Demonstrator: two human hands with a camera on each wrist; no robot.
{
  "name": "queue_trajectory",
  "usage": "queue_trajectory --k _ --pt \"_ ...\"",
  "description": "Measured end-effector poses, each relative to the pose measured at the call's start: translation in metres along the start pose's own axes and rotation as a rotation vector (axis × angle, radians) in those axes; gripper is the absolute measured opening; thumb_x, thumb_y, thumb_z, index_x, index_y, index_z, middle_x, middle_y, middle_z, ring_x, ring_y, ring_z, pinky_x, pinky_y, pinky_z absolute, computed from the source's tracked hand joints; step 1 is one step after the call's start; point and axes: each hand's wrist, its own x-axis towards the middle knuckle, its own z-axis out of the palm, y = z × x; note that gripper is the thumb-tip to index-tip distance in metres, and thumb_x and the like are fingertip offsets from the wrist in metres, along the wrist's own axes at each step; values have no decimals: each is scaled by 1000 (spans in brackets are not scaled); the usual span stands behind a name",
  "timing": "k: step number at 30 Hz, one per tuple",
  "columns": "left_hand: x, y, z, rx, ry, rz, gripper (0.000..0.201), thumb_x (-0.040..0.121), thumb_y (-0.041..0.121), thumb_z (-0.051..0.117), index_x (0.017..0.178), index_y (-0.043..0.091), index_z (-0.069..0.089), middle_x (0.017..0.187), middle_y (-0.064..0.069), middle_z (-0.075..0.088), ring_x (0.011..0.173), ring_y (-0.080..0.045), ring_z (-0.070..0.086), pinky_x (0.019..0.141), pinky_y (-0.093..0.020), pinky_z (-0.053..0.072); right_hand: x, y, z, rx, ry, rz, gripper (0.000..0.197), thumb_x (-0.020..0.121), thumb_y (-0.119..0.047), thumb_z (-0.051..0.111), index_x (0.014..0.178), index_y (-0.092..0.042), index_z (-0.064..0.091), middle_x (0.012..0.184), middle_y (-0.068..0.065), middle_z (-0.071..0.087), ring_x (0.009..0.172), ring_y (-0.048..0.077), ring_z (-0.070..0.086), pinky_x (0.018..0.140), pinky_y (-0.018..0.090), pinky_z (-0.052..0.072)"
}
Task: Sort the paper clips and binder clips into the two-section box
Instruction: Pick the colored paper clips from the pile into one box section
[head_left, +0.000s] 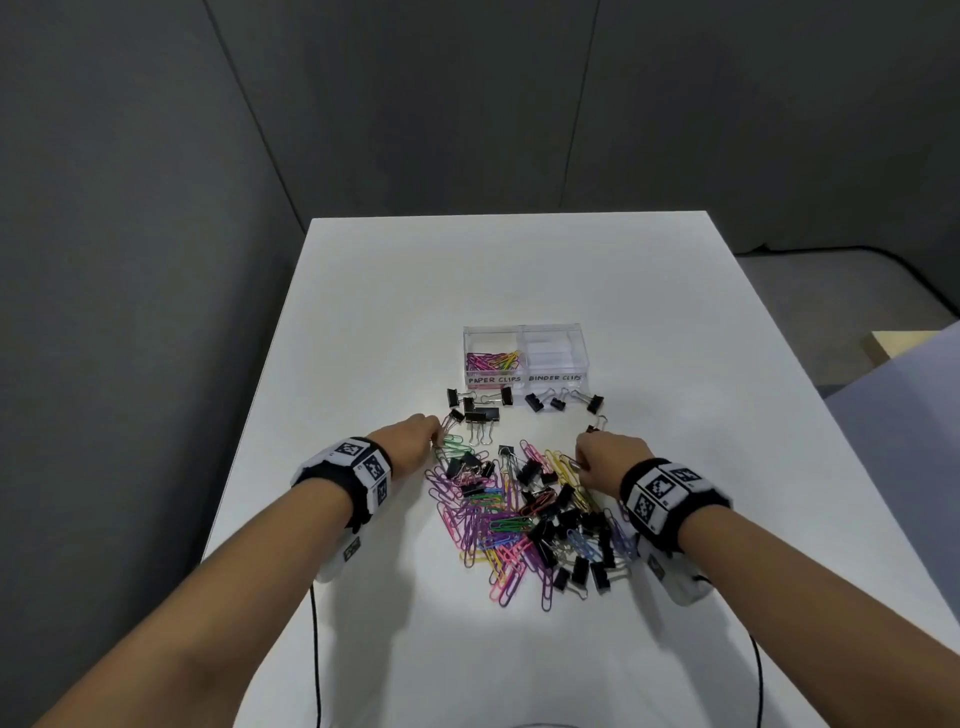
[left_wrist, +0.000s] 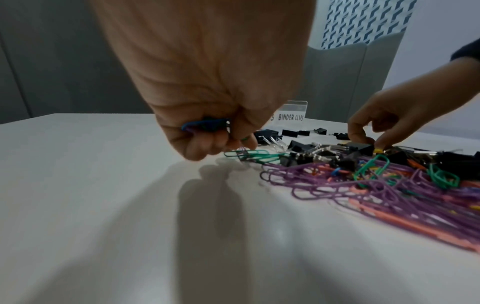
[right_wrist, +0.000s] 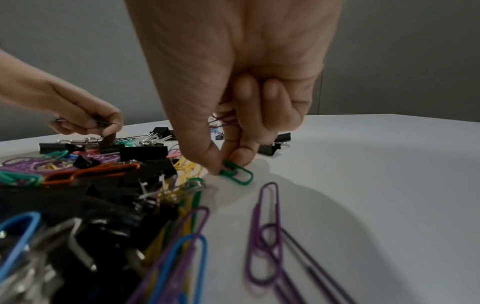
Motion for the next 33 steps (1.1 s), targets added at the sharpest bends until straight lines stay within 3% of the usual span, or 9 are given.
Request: queue_trajectory --k 4,8,12,14,18,25,27,30,33 --pt "-3 9 1 127 27 -4 37 91 20 47 127 18 42 129 -7 49 110 -26 56 89 -33 43 4 -4 2 40 -30 40 22 88 -22 53 106 -10 55 110 7 62 87 22 57 76 34 48" --pt "4 16 4 231 35 -8 47 92 30 51 135 18 37 134 -8 45 116 -28 54 90 -36 46 3 -6 4 29 -20 47 24 89 -24 52 108 -9 54 112 8 59 94 25 60 76 34 47" --pt "9 24 4 222 66 -15 33 93 26 51 124 15 49 129 -9 47 112 -27 56 88 -36 48 -2 -6 6 23 7 42 25 89 -24 51 109 -9 52 112 9 56 96 28 61 76 35 47" --pt "9 29 5 258 64 -2 30 94 25 50 122 12 52 129 -11 45 110 -28 56 87 -37 48 -4 -6 7 36 21 37 23 89 -23 51 107 -9 50 110 9 56 88 27 58 76 35 47" --pt "11 36 9 332 63 27 32 93 22 52 122 8 52 130 -12 44 111 -29 55 84 -39 48 -7 -5 9 74 47 23 9 87 -17 48 92 -15 40 91 3 52 76 22 50 71 34 45" --pt "11 41 10 333 60 86 26 96 20 43 118 11 52 121 -10 57 115 -27 51 86 -39 47 -6 0 11 162 -1 3 25 93 -15 40 118 -13 40 90 8 57 71 24 52 61 30 40" --pt "9 38 8 275 36 87 28 99 20 38 119 8 52 122 -13 55 112 -28 54 87 -38 46 -4 0 9 234 -14 32 26 94 -15 39 120 -11 41 90 7 54 73 24 51 63 30 40" --pt "7 35 3 190 17 87 28 100 15 35 121 5 52 127 -13 50 112 -28 55 91 -35 44 -1 1 6 313 4 61 25 94 -14 40 118 -7 44 104 13 60 78 22 48 69 29 38" --pt "4 33 0 128 -10 37 26 98 9 36 117 3 53 124 -15 56 111 -29 55 92 -35 44 0 0 4 325 33 75 19 94 -10 37 111 -6 45 83 8 57 76 23 48 68 30 37"
